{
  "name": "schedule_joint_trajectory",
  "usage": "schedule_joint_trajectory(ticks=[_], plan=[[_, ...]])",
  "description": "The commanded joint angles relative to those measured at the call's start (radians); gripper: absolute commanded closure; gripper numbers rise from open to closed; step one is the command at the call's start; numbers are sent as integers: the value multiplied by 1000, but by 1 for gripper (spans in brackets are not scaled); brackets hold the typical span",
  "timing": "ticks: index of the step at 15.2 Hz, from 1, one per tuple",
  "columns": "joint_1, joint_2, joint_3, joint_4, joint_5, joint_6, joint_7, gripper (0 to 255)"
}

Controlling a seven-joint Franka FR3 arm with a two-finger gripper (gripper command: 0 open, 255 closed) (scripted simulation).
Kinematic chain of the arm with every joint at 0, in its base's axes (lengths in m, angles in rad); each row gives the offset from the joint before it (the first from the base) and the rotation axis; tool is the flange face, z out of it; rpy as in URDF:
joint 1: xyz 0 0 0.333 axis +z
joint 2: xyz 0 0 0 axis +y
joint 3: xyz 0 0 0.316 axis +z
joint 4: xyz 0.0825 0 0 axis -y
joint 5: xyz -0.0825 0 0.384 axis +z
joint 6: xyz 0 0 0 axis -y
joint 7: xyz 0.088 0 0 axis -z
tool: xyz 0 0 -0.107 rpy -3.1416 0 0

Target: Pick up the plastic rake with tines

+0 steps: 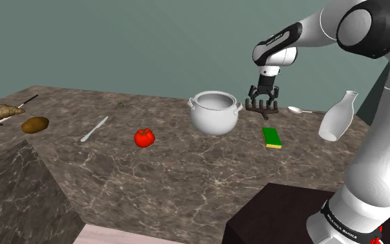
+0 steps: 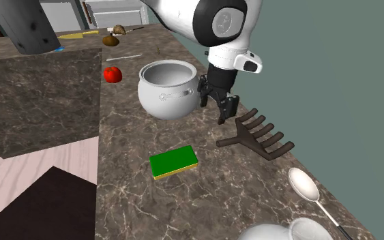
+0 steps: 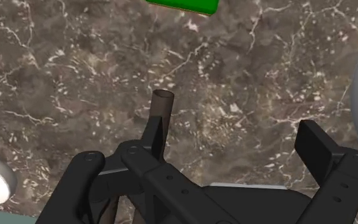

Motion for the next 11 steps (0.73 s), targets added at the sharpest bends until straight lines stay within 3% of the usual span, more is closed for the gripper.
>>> schedule_joint_trajectory(ticks=[1, 7, 11], plan=[[-25, 74, -14, 65, 19, -3, 8, 0], [-95, 252, -41, 228, 68, -22, 43, 0], [-98, 279, -35, 213, 78, 19, 36, 0]])
